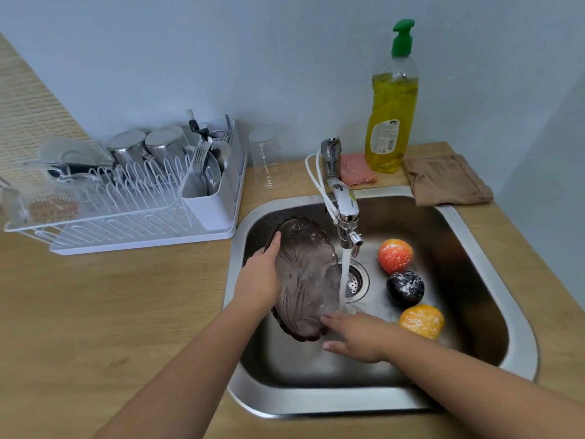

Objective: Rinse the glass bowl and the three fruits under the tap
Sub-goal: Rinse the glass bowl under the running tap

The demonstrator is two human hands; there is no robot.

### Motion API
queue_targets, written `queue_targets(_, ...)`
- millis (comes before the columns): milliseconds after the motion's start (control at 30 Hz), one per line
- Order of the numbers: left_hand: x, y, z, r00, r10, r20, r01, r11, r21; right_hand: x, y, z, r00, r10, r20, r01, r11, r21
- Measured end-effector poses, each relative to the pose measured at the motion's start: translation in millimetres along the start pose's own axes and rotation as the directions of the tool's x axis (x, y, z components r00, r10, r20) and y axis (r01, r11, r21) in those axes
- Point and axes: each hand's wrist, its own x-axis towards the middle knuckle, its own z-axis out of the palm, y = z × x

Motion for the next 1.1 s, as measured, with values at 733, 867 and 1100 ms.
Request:
queue_targets(733, -26, -7, 19, 0.944, -0.084, 0.319, 0.260, 0.785, -0.562, 21, -6, -33, 0.987, -0.029, -0.160, 0.055, 0.985, 0.161)
queue_targets(867, -19, -16, 20, 0.916, -0.178, 0.359, 0.374, 0.701, -0.607, 3, -10, -26, 0.987, -0.161, -0.026, 0.163, 0.982, 0.101)
queue_targets(1100, -30, -16, 24, 0.882, -0.168, 0.441, 0.421, 0.702, -0.575, 0, 34, -18, 0.935, 0.317, -0.161, -0.350, 0.902, -0.254)
